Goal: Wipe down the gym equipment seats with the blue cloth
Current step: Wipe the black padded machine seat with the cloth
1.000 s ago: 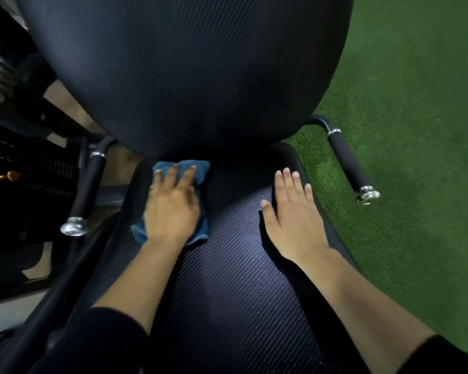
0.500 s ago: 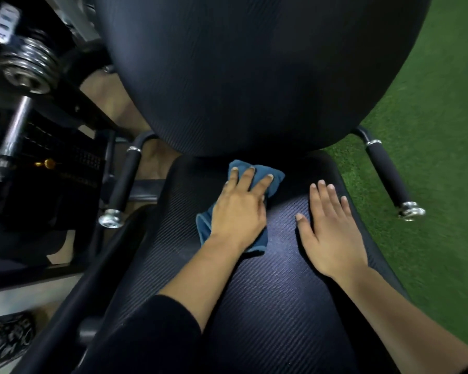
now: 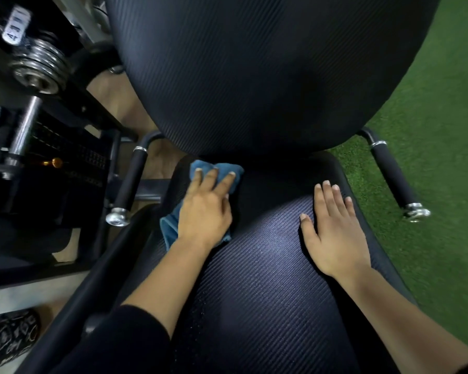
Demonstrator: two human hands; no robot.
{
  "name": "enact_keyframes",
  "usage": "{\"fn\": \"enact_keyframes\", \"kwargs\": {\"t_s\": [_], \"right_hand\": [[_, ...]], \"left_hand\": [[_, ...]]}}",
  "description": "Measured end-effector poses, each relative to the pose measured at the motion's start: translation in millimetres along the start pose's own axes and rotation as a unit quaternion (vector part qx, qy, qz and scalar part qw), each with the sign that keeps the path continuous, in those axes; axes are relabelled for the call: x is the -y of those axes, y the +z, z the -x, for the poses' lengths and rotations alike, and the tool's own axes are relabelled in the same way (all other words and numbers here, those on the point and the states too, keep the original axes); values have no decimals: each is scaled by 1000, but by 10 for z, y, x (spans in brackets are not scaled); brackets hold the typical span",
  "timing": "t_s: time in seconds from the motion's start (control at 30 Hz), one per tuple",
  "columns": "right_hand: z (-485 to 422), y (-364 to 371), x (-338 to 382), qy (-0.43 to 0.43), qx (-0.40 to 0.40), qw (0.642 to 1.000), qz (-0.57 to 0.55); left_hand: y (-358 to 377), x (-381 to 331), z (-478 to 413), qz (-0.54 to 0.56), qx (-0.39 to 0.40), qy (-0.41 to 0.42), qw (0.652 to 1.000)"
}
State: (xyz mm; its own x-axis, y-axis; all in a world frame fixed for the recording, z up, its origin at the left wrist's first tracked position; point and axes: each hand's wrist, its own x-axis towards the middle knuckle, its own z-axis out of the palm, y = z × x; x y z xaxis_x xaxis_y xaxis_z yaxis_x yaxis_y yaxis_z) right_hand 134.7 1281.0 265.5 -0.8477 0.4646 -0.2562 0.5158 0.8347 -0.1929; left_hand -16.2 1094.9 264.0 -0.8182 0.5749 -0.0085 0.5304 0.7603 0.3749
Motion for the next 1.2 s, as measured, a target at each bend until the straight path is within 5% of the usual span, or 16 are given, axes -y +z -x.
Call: {"fn": "enact_keyframes", "kwargs": {"t_s": [0.1, 0.27, 0.53, 0.77, 1.0, 1.07, 1.2], "right_hand": [[8, -8, 2, -5, 2, 1000, -7], [11, 2, -1, 0, -1, 1000, -5], [22, -5, -7, -5, 4, 1000, 0], [21, -4, -15, 0, 0, 1000, -13], [170, -69, -142, 26, -1, 999, -34], [235, -115, -250, 35, 10, 999, -35], [322, -177, -429, 58, 27, 997, -50]], "left_hand": [[-55, 255, -31, -9, 4, 39, 999], [-53, 318, -259, 3, -46, -175, 983], [-138, -36, 312, 0, 60, 59, 996], [-72, 100, 2, -25, -3, -133, 991], [-132, -333, 505, 46, 95, 90, 990], [-165, -139, 458, 41, 74, 78, 993], [-12, -171, 92, -3, 11, -75, 997]]}}
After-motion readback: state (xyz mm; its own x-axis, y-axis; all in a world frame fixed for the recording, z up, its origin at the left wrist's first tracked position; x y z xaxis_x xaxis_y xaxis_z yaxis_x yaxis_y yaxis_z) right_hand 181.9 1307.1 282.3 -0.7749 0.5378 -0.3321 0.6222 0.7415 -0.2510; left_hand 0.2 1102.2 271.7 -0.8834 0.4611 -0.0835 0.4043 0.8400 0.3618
